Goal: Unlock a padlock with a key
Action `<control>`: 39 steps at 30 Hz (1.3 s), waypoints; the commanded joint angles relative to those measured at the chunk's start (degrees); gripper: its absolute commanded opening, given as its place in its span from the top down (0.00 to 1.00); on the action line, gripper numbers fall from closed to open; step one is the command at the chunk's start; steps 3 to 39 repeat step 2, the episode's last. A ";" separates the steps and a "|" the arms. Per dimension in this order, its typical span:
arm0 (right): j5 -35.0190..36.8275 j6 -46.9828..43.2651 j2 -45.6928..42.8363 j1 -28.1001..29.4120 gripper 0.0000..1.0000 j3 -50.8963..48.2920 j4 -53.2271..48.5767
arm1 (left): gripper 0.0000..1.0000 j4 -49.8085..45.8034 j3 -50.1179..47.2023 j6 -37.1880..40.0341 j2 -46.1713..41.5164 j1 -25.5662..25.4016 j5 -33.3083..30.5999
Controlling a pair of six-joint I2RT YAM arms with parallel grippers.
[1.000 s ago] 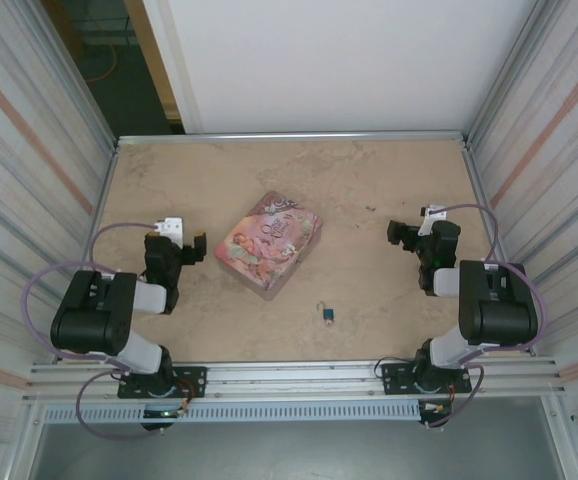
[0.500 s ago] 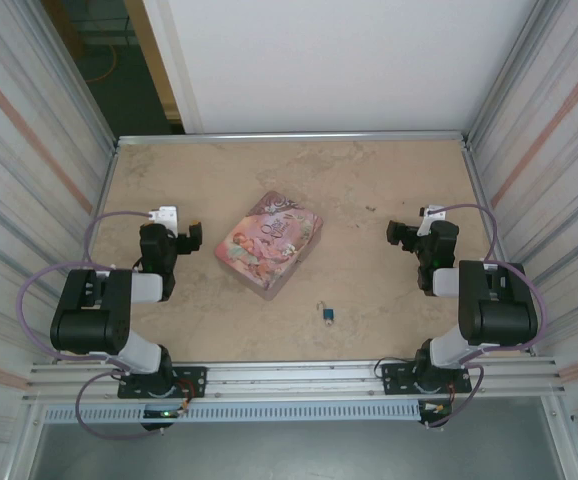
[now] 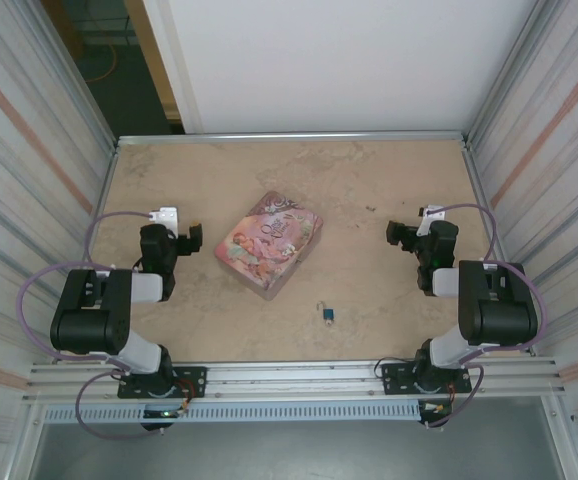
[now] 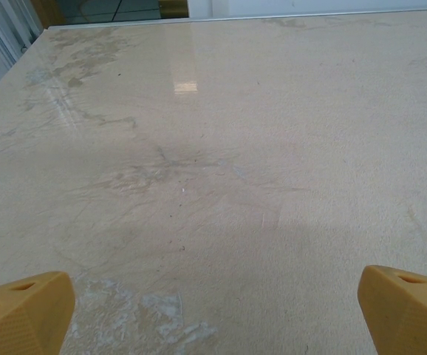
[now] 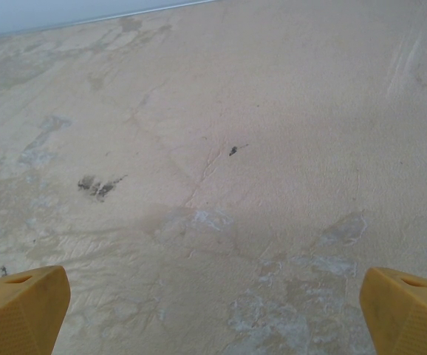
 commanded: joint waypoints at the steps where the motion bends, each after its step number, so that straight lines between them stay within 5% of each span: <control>1: 0.97 -1.58 0.38 0.27 0.01 1.42 -0.56 | 0.01 0.39 0.70 -0.07 -0.27 -0.17 0.09; 39: 0.92 -1.58 0.41 0.28 0.01 1.45 -0.48 | 0.01 0.39 0.75 -0.04 -0.21 -0.22 0.09</control>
